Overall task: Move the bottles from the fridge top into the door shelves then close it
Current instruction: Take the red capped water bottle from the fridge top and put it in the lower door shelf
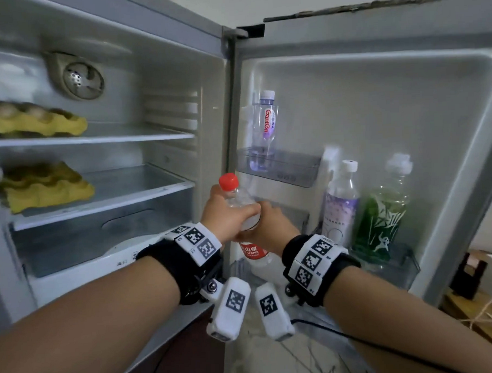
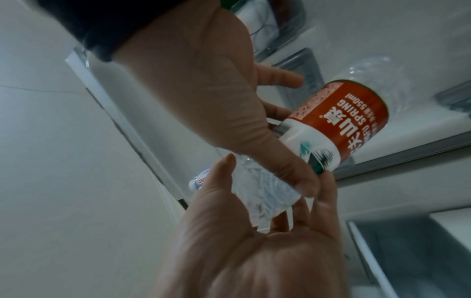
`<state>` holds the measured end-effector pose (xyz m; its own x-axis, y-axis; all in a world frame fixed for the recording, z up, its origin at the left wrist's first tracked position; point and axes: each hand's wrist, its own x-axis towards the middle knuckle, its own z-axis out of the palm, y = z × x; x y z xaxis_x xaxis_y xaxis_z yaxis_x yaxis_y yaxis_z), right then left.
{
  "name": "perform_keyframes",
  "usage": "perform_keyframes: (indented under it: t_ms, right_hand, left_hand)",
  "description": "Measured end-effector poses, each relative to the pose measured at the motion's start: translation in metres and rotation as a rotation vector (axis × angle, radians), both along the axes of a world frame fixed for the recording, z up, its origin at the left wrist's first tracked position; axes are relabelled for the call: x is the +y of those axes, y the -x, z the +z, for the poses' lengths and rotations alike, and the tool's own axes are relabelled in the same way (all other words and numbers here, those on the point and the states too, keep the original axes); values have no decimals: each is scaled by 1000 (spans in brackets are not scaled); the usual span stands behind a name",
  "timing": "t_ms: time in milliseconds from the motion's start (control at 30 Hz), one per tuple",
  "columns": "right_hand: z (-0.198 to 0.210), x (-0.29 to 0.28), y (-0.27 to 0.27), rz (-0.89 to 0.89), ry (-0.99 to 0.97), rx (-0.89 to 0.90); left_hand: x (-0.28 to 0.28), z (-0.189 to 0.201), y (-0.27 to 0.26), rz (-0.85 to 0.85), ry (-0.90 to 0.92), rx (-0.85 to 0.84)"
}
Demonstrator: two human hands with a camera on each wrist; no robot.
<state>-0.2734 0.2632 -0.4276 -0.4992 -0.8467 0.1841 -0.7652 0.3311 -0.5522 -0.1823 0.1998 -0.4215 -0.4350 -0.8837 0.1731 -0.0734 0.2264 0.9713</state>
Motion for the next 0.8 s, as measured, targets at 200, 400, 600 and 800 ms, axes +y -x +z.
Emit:
perform_keyframes:
  t_ms: [200, 400, 600, 800]
  right_hand:
    - [-53, -12, 20, -83, -145, -22]
    - [-86, -26, 30, -98, -170, -96]
    - [-113, -37, 38, -148, -146, -132]
    - [-133, -46, 50, -184, -112, -185]
  left_hand:
    - [-12, -44, 18, -3, -10, 6]
    - [-38, -86, 37, -17, -64, -24]
    - [-41, -102, 43, -40, -126, -18]
    - [-54, -123, 52, -92, -83, -25]
